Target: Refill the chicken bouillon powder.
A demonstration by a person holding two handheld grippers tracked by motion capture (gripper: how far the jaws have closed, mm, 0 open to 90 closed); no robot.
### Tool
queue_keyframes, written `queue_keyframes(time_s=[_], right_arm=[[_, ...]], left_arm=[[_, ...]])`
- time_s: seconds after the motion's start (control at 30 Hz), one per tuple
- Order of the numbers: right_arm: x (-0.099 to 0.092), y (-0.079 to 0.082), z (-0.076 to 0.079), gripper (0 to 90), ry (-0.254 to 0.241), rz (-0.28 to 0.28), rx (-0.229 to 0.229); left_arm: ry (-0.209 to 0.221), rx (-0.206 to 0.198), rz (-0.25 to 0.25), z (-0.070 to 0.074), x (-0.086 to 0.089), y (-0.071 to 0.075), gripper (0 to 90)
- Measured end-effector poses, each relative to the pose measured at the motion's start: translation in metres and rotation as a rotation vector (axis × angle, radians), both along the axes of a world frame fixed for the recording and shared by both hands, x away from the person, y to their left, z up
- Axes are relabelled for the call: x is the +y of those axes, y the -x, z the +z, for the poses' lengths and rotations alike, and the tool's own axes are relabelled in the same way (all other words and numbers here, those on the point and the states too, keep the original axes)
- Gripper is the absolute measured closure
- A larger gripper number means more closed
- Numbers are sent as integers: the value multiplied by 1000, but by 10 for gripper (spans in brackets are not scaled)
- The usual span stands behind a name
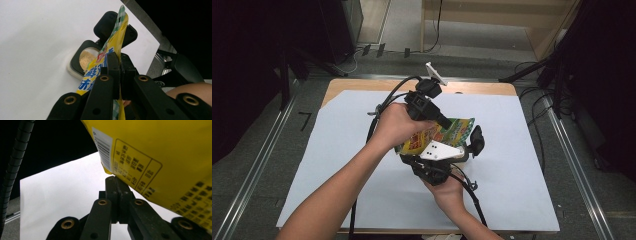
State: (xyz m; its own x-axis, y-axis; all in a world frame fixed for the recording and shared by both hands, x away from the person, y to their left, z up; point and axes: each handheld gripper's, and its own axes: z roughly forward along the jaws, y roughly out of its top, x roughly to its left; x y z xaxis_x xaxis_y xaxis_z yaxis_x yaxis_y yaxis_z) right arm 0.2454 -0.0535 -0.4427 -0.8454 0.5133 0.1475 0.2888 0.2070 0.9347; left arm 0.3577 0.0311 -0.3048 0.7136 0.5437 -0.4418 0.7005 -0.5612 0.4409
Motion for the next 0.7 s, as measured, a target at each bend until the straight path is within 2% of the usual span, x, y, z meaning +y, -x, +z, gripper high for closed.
queue_keyframes(time_s=[0.3,0.7], right_arm=[[-1,-1,1,900,-2,-9,-5],[-1,0,-3,894,5,-1,9]], left_arm=[[-5,-20,-2,2,-1,1,898],[33,-40,0,-3,12,5,897]])
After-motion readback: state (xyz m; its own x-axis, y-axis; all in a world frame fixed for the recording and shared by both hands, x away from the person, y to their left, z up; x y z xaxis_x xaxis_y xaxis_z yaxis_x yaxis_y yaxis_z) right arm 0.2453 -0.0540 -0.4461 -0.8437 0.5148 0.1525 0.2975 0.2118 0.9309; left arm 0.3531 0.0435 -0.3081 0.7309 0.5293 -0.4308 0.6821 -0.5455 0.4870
